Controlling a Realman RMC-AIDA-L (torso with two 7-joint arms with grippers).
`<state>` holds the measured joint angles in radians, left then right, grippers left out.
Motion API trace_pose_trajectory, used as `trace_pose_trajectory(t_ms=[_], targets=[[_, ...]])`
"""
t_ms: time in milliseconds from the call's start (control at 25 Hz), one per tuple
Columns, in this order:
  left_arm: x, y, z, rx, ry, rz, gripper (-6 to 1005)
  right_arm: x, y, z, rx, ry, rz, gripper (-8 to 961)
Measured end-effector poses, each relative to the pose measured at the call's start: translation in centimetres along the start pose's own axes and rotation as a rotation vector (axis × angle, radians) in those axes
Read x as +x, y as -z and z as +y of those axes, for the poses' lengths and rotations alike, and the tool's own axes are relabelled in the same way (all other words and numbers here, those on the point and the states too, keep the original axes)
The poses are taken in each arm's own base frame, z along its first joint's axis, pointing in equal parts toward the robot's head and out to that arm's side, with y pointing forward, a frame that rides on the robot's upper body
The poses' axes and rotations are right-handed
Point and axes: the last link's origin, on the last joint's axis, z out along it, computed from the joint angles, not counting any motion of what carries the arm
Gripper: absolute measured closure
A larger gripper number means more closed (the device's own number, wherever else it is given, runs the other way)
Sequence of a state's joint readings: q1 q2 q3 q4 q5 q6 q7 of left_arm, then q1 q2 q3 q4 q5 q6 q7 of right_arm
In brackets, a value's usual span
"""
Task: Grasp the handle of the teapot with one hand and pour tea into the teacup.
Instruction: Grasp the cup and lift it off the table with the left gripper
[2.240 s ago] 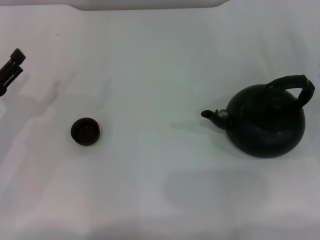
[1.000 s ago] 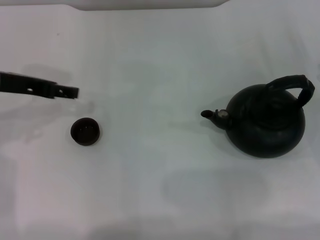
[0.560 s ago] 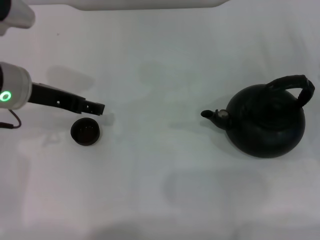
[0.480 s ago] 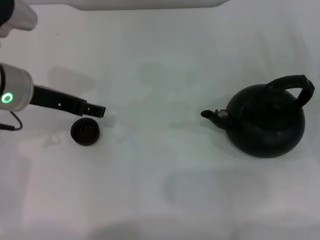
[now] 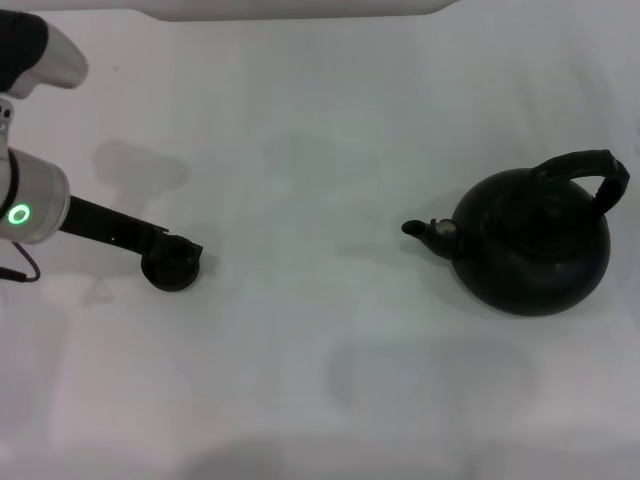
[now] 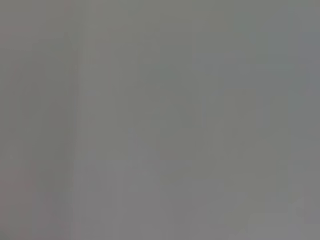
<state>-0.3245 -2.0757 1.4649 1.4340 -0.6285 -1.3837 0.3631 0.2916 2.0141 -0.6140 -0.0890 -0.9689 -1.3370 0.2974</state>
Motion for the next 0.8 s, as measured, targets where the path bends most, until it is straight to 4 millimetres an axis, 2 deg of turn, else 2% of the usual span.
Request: trace_pose_trajectory(t_ms=[800], targets=[[-0.1, -1.7, 0.5, -0.016, -0.021, -0.085, 189, 0.1, 0.2, 0.2, -0.007, -0.005, -0.001, 76]])
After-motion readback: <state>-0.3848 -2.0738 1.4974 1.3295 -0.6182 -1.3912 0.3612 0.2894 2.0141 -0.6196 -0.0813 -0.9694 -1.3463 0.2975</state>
